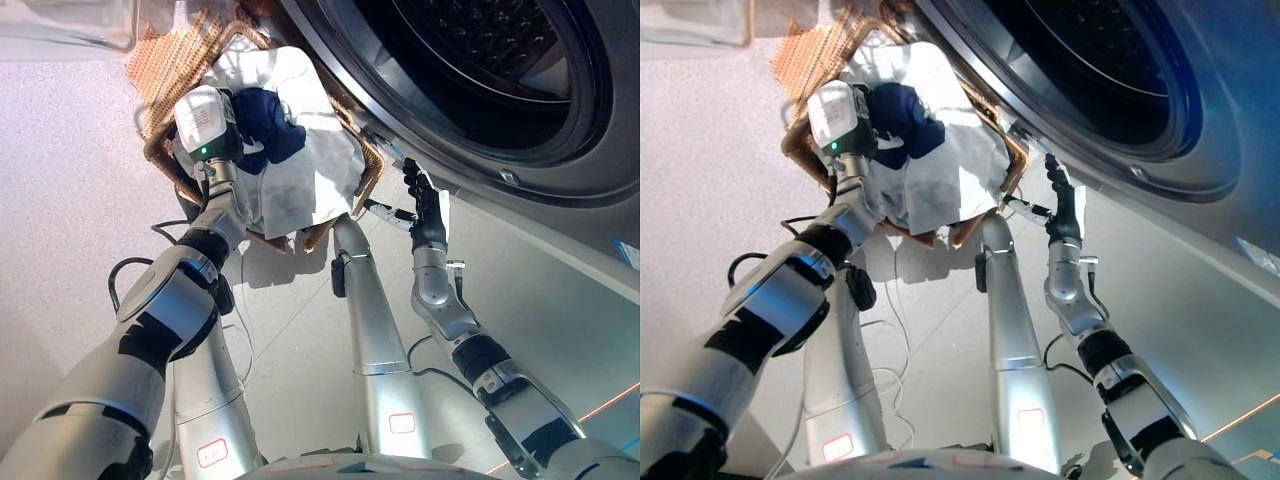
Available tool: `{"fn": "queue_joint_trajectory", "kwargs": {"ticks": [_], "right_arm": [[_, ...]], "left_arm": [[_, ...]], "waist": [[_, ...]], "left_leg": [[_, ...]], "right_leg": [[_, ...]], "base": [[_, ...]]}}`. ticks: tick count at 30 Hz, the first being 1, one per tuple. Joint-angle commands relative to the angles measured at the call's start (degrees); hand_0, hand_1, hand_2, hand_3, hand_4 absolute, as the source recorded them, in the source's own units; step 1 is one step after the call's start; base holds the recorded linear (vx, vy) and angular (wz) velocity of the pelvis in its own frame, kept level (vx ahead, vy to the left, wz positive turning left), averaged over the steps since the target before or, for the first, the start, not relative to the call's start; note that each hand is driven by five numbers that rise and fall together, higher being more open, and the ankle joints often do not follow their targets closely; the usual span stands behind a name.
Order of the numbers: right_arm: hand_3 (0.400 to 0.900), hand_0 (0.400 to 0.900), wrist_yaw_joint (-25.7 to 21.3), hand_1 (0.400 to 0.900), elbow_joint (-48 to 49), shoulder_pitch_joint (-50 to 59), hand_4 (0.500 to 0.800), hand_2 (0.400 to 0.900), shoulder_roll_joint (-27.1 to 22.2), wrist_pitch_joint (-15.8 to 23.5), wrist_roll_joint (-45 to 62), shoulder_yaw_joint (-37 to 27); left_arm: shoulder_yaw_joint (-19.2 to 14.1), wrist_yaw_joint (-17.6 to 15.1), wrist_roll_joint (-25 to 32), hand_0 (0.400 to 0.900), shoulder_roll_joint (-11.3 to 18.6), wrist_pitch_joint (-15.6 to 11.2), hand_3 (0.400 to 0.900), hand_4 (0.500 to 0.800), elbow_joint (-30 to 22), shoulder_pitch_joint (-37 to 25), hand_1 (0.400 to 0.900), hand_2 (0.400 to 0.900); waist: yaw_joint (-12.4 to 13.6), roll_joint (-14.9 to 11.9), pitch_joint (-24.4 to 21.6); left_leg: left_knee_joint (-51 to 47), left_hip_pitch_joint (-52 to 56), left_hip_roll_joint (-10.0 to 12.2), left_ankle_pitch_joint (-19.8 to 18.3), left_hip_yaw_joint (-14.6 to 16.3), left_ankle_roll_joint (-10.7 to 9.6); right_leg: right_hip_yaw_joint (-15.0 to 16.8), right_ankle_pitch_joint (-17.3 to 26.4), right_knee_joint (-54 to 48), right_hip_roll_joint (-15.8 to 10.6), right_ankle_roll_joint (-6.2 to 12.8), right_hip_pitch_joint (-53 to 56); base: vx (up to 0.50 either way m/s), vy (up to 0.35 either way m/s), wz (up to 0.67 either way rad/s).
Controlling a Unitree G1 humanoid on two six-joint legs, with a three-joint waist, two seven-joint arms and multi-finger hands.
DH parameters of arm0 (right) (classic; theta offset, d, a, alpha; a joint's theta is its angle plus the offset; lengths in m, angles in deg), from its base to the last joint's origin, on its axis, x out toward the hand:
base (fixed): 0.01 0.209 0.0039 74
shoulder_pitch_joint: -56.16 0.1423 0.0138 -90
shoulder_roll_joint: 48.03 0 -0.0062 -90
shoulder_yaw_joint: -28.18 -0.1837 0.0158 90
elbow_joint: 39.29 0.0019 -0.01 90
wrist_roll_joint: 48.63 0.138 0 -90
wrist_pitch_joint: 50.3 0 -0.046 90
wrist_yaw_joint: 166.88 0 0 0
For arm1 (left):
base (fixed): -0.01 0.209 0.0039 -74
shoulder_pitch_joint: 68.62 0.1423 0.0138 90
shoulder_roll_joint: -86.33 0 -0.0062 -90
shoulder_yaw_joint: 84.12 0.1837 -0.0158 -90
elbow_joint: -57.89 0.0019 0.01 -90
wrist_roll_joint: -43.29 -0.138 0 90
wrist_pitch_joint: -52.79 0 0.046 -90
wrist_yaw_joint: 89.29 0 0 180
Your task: Put the clothes in the basket into the washing machine.
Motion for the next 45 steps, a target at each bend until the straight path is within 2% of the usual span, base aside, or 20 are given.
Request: {"fn": "queue_joint_trajectory", "kwargs": {"ticks": [1,6,7,11,14,18,19,21,22,24,27,30,36,39,45], "right_arm": [[0.900,0.900,-1.29,0.900,2.65,-4.00,0.800,0.900,-1.78,2.76,-0.11,1.00],[0.900,0.900,-0.22,0.900,-0.46,-3.68,0.800,0.900,-1.73,1.87,0.82,1.49],[0.900,0.900,0.06,0.900,-1.00,-3.78,0.800,0.900,-1.80,1.49,0.86,1.36],[0.900,0.900,1.52,0.900,-4.78,-4.83,0.800,0.900,-2.11,0.15,0.73,0.88],[0.900,0.900,3.00,0.900,-5.08,-6.35,0.800,0.900,-2.52,-0.82,1.02,0.05],[0.900,0.900,5.80,0.900,-8.60,-7.97,0.800,0.900,-2.35,-2.59,2.22,-0.96],[0.900,0.900,6.65,0.900,-10.40,-8.39,0.800,0.900,-2.11,-3.15,2.76,-1.43],[0.900,0.900,8.05,0.900,-12.96,-9.11,0.800,0.900,-1.68,-3.68,3.33,-1.42],[0.900,0.900,8.96,0.900,-15.49,-9.47,0.800,0.900,-1.54,-4.11,3.64,-1.53],[0.900,0.900,10.06,0.900,-17.51,-10.10,0.800,0.900,-1.15,-4.49,4.21,-1.60],[0.900,0.900,11.40,0.900,-19.38,-11.86,0.800,0.900,-0.93,-5.00,5.49,-1.97],[0.900,0.900,12.42,0.900,-19.65,-13.73,0.800,0.900,-1.48,-5.33,6.17,-2.20],[0.900,0.900,12.52,0.900,-17.22,-16.88,0.800,0.900,-3.17,-5.63,6.62,-3.21],[0.900,0.900,12.42,0.900,-13.73,-17.96,0.800,0.900,-4.11,-5.65,6.52,-3.43],[0.900,0.900,12.45,0.900,-8.00,-19.43,0.800,0.900,-5.54,-5.71,5.34,-3.57]], "left_arm": [[-1.18,1.01,-0.55,0.400,-6.26,-3.12,0.400,0.500,2.07,4.43,0.400,0.400],[-1.86,2.32,1.89,0.400,-8.13,-4.97,0.400,0.500,-0.14,7.50,0.400,0.400],[-1.89,2.90,2.49,0.400,-8.60,-5.52,0.400,0.500,-0.95,8.23,0.400,0.400],[-2.61,6.36,6.51,0.400,-10.74,-8.35,0.400,0.500,-3.53,12.68,0.400,0.400],[-4.02,8.94,11.70,0.400,-11.34,-10.93,0.400,0.500,-7.09,16.38,0.400,0.400],[-5.69,14.42,21.00,0.400,-12.82,-14.06,0.400,0.500,-10.85,20.17,0.400,0.400],[-5.71,16.43,24.49,0.400,-12.82,-15.60,0.400,0.500,-12.29,21.15,0.400,0.400],[-5.39,18.63,27.69,0.400,-13.20,-16.46,0.400,0.500,-13.85,22.22,0.400,0.400],[-5.30,20.68,31.66,0.400,-13.52,-17.87,0.400,0.500,-15.93,22.70,0.400,0.400],[-4.46,22.31,34.62,0.400,-14.29,-18.46,0.400,0.500,-17.86,22.89,0.400,0.400],[-3.39,24.65,39.37,0.400,-15.64,-18.91,0.400,0.500,-20.26,21.73,0.400,0.400],[-3.70,25.41,43.21,0.400,-17.37,-19.04,0.400,0.500,-19.46,19.41,0.400,0.400],[-6.10,26.94,52.08,0.400,-21.16,-19.33,0.400,0.500,-17.28,14.38,0.400,0.400],[-7.74,27.26,54.40,0.400,-22.43,-19.17,0.400,0.500,-15.31,11.44,0.400,0.400],[-11.05,27.34,58.13,0.400,-23.17,-19.46,0.400,0.500,-13.49,5.45,0.400,0.400]], "waist": [[-1.86,2.57,-4.22],[-1.11,2.93,-4.63],[-0.91,3.01,-4.61],[0.34,3.47,-4.84],[1.08,3.62,-5.23],[1.63,3.93,-5.75],[1.72,3.98,-5.96],[1.74,4.10,-6.15],[1.76,4.11,-6.36],[1.62,4.23,-6.68],[1.12,4.33,-7.33],[0.17,4.28,-7.93],[-2.10,4.63,-9.55],[-3.52,4.72,-10.24],[-5.94,5.02,-11.51]], "left_leg": [[-5.38,-0.21,1.22,4.23,-4.68,-3.56],[-10.21,8.38,0.70,5.11,-3.31,-3.76],[-11.94,10.02,0.58,7.11,-3.08,-3.62],[-15.51,19.16,-0.31,7.24,-2.89,-3.72],[-18.02,25.64,-0.97,7.31,-2.87,-3.78],[-21.39,33.82,-2.10,7.49,-2.47,-3.64],[-21.99,35.65,-2.24,7.44,-2.27,-3.59],[-22.39,37.72,-2.30,7.28,-2.33,-3.43],[-22.63,38.89,-2.44,7.14,-2.20,-3.37],[-22.71,40.12,-2.63,6.89,-2.15,-3.18],[-22.87,41.26,-2.65,6.64,-1.90,-3.01],[-23.00,41.43,-2.48,6.58,-1.41,-3.02],[-24.10,41.44,-1.82,7.05,-0.25,-3.52],[-25.41,41.48,-1.43,7.67,0.55,-3.99],[-28.51,41.91,-0.24,8.87,2.40,-4.43]], "right_leg": [[-2.48,4.37,-2.06,0.74,0.40,-0.01],[-2.96,4.16,-4.41,-0.66,0.33,7.56],[-2.82,5.84,-5.71,-0.94,0.30,9.10],[-2.93,5.10,-8.38,-2.25,0.23,18.07],[-3.39,4.91,-11.46,-2.89,0.31,25.35],[-3.53,5.00,-15.21,-3.43,0.56,33.68],[-3.69,5.10,-16.26,-3.64,0.60,35.69],[-3.80,5.22,-17.34,-4.02,0.66,37.92],[-3.65,5.36,-18.03,-4.03,0.73,39.35],[-3.93,5.38,-18.74,-4.22,0.80,40.89],[-3.79,5.40,-19.24,-4.27,0.87,41.93],[-3.01,5.53,-19.57,-4.06,0.93,41.77],[-1.56,5.39,-19.78,-3.25,0.89,40.55],[-0.65,5.47,-19.81,-2.74,0.88,39.56],[1.33,5.88,-19.90,-1.67,1.04,37.01]], "base": [[0.03,0.056,0.06],[0.05,0.062,0.14],[0.03,0.080,0.13],[0.09,0.059,0.12],[0.11,0.049,0.13],[0.11,0.048,0.08],[0.10,0.032,0.10],[0.08,0.029,0.06],[0.07,0.030,0.02],[0.05,0.020,0.01],[0.04,0.023,-0.05],[0.02,0.017,-0.13],[0.03,-0.007,-0.15],[0.03,-0.011,-0.23],[0.03,-0.014,-0.26]]}}
